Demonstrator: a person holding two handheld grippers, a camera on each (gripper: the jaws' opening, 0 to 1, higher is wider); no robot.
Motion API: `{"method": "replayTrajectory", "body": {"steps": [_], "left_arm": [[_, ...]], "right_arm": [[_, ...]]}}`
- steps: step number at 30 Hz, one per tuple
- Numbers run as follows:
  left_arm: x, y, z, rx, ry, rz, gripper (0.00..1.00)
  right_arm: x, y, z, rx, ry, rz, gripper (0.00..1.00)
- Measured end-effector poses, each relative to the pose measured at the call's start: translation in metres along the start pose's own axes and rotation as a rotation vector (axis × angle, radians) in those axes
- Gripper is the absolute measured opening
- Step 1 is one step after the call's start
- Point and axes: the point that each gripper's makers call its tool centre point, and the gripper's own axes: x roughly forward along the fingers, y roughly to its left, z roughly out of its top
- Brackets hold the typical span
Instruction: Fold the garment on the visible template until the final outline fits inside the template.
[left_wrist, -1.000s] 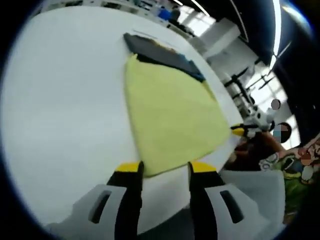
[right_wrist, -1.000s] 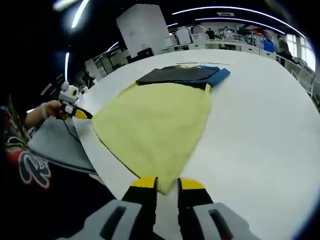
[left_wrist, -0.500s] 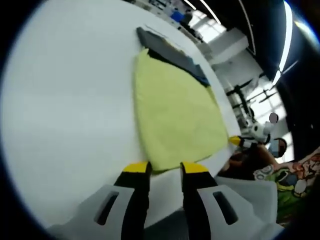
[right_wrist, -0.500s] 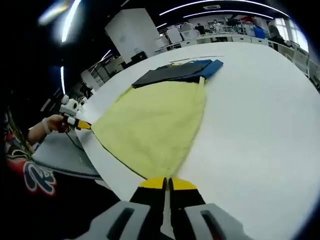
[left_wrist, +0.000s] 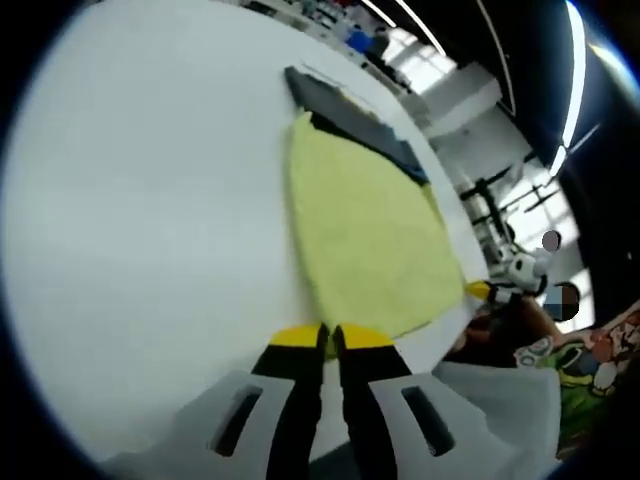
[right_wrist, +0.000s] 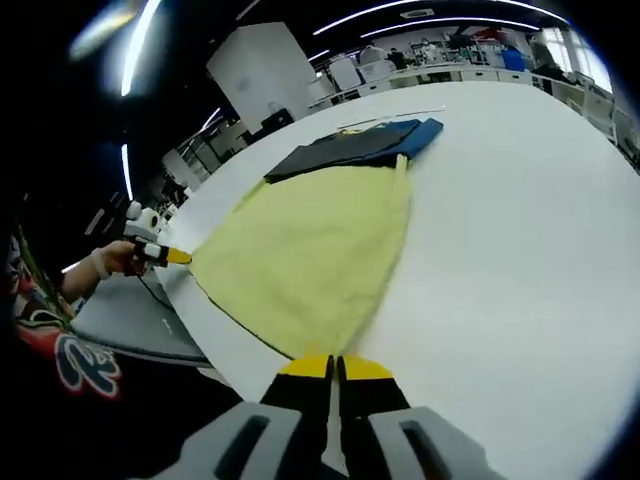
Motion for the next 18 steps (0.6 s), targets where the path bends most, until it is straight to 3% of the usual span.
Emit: {"method": "replayTrajectory", "body": {"steps": [6,11,16,18], "left_arm": [[-0.004,-0.003,0.008,0.033,-0.025,-0.002,0.00],[-0.014,-0.026,0.017,0.060,-0.046,-0.082,0.00],[-0.028,-0.032,0.020,0.061,-0.045,-0.096,0.00],[-0.033,-0.037,0.022,0.020,-0.060,-0.129,0.00]], "right_arm": [[-0.009,0.002,0.014,0.010,-0.022,0.032,0.00],[-0.019,0.006,0.030,-0.010,-0.030,0.054,0.00],[-0.032,0.014,0.045,-0.003,-0.046,0.097,0.00],[-0.034,0.018,0.045,-0.002,-0.046,0.104,0.00]]}}
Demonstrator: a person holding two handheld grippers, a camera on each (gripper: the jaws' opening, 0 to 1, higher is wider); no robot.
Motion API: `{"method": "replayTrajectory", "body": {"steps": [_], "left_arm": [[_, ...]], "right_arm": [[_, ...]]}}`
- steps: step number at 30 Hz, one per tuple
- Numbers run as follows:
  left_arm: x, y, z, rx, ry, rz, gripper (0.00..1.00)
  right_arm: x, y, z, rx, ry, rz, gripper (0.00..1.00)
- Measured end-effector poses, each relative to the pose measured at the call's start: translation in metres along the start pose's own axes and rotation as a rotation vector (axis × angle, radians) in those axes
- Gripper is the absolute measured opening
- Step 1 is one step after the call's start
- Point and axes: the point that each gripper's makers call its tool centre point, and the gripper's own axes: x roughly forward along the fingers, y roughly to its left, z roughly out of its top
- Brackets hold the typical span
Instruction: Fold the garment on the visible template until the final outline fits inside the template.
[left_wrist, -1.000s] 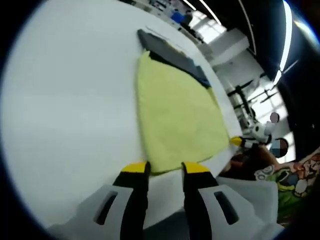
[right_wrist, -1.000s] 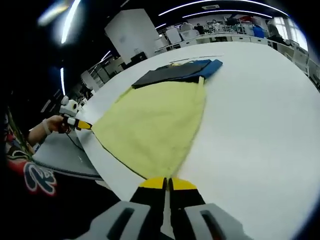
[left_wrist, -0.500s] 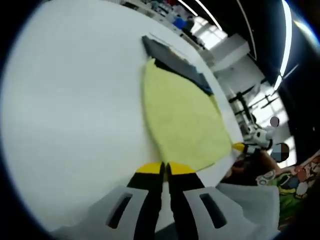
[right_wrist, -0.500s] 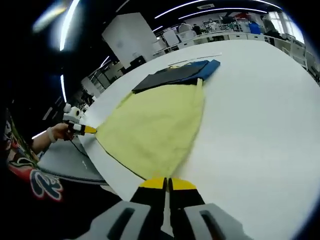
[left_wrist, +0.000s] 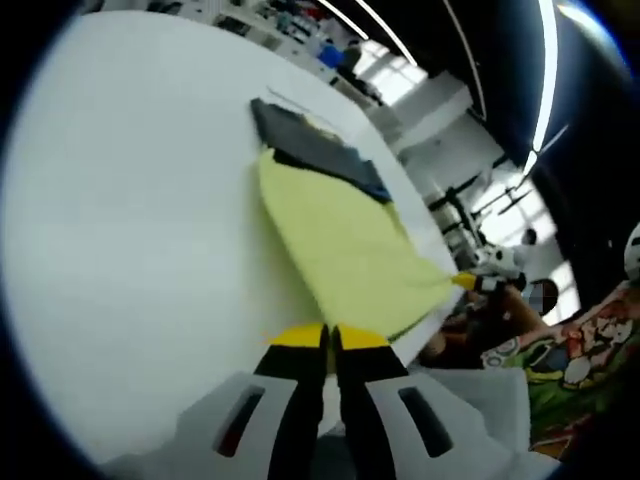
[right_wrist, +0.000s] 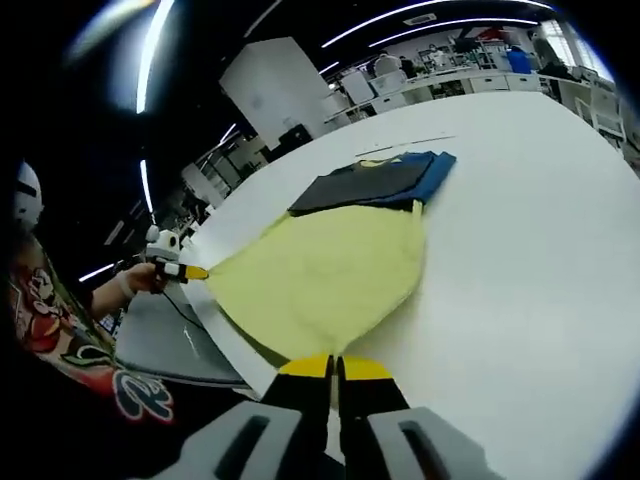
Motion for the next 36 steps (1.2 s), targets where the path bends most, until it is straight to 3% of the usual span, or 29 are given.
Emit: {"method": "replayTrajectory", "body": {"steps": [2,4,13,21,29,36], "left_arm": [[-0.003,-0.008,0.002,-0.056,-0.024,-0.041,0.00],[-0.006,-0.010,0.000,-0.051,-0.023,-0.040,0.00],[-0.018,-0.025,-0.028,-0.105,0.068,-0.046,0.00],[-0.021,-0.021,-0.039,-0.152,0.088,-0.042,0.00],[-0.020,-0.024,-0.005,-0.118,0.018,-0.067,0.00],[-0.017,-0.031,0.039,-0.078,-0.038,-0.118,0.00]], "right_arm": [[-0.003,0.003,-0.002,0.006,0.007,0.012,0.00],[-0.007,0.008,-0.004,0.021,0.009,0.017,0.00],[-0.022,0.031,-0.022,0.059,0.041,0.033,0.00],[-0.028,0.037,-0.031,0.099,0.054,0.045,0.00],[-0.031,0.037,0.001,0.152,-0.035,0.101,0.00],[-0.033,0.031,0.054,0.203,-0.174,0.154,0.00]]}}
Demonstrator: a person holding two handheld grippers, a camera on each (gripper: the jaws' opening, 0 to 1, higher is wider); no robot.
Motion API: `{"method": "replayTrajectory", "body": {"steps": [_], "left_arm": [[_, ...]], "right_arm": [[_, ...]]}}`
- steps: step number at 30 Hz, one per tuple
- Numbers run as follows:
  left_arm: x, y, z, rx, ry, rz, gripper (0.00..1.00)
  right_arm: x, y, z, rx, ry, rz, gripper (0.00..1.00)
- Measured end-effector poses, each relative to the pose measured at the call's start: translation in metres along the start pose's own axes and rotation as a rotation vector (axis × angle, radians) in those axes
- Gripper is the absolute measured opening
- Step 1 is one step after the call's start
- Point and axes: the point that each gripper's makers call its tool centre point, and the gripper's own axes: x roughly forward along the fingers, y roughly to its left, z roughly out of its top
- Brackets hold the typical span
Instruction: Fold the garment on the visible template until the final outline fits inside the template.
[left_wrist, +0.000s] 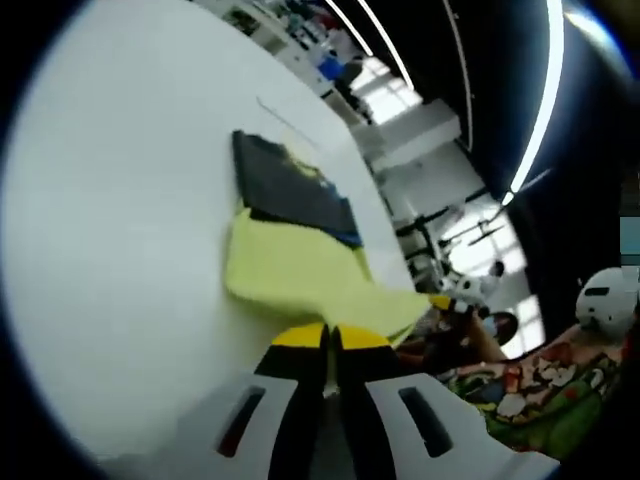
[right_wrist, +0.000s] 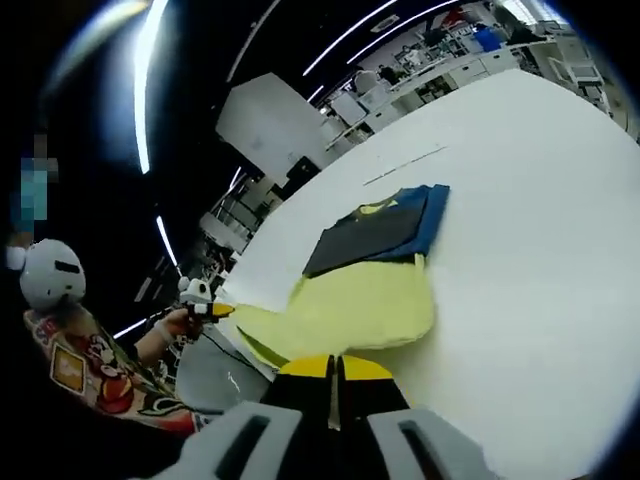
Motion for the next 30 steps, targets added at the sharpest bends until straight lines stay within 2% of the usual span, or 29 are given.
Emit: {"method": "replayTrajectory", "body": {"steps": [5,12,14,18,20,21,22,24,26,28,30], "left_arm": [[0.010,-0.003,0.032,0.027,-0.026,-0.029,0.00],[0.035,0.011,0.079,0.077,-0.064,-0.010,0.00],[0.042,0.013,0.090,0.066,-0.069,-0.005,0.00],[0.059,0.022,0.112,0.096,-0.083,-0.007,0.00],[0.063,0.029,0.121,0.068,-0.106,0.007,0.00],[0.067,0.032,0.127,0.065,-0.119,-0.007,0.00],[0.070,0.034,0.130,0.028,-0.130,-0.011,0.00],[0.073,0.038,0.137,0.034,-0.138,-0.016,0.00],[0.076,0.039,0.149,0.032,-0.168,-0.023,0.00],[0.078,0.040,0.161,-0.007,-0.204,-0.033,0.00],[0.081,0.040,0.171,0.000,-0.223,-0.035,0.00]], "right_arm": [[0.011,-0.002,0.036,-0.007,-0.061,0.031,0.00],[0.039,-0.025,0.080,-0.010,-0.111,0.000,0.00],[0.046,-0.031,0.090,-0.012,-0.119,-0.006,0.00],[0.059,-0.049,0.108,0.005,-0.146,-0.040,0.00],[0.063,-0.054,0.113,0.007,-0.151,-0.044,0.00],[0.065,-0.060,0.118,0.021,-0.162,-0.050,0.00],[0.067,-0.061,0.122,0.027,-0.171,-0.047,0.00],[0.069,-0.066,0.133,0.028,-0.196,-0.047,0.00],[0.073,-0.069,0.144,0.033,-0.215,-0.045,0.00],[0.077,-0.072,0.156,0.028,-0.245,-0.042,0.00],[0.081,-0.075,0.166,0.030,-0.265,-0.041,0.00]]}}
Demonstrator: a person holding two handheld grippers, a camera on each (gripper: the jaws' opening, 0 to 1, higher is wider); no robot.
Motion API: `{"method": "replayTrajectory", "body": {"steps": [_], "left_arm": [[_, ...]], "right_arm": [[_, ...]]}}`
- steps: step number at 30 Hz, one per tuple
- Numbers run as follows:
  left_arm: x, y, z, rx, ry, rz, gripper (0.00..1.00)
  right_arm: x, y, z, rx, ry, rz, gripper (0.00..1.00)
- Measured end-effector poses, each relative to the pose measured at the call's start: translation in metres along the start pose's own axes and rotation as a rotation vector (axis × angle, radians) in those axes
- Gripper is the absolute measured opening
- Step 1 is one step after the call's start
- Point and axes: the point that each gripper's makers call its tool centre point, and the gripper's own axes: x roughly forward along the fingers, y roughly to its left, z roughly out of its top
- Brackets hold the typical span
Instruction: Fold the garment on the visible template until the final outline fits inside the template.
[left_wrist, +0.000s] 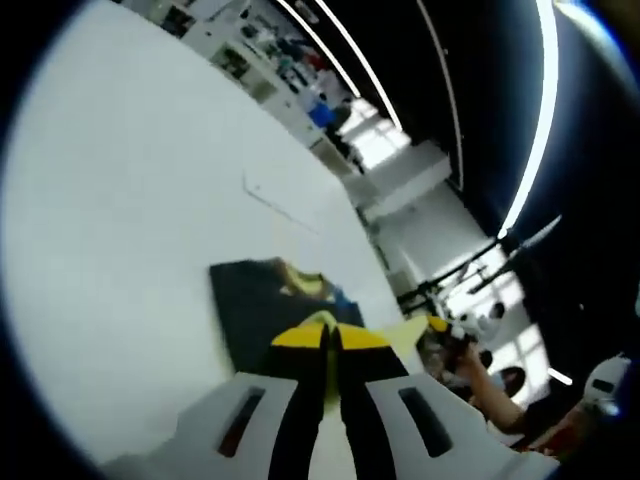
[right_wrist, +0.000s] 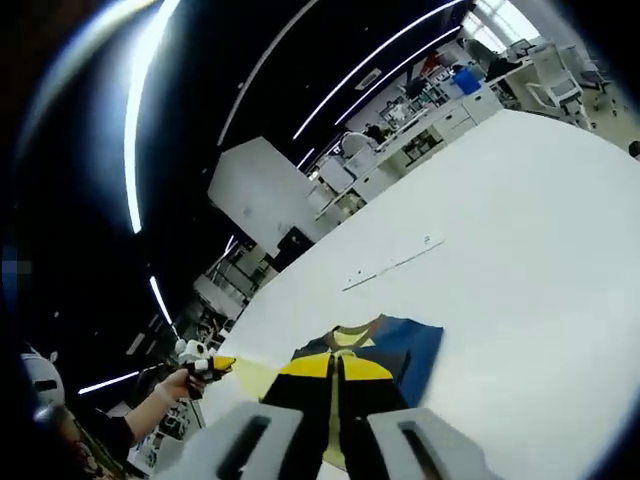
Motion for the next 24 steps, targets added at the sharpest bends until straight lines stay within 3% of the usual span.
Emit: {"method": "replayTrajectory", "body": {"steps": [6,13,24], "left_arm": [[0.017,0.010,0.026,-0.002,-0.052,0.018,0.00],[0.036,0.024,0.043,0.008,-0.089,0.049,0.00],[0.055,0.066,0.032,-0.060,-0.063,0.110,0.00]], "right_arm": [[0.022,-0.014,0.018,-0.027,-0.004,-0.023,0.00],[0.045,-0.034,0.030,-0.019,-0.016,-0.058,0.00],[0.073,-0.077,0.009,0.036,0.038,-0.142,0.00]]}}
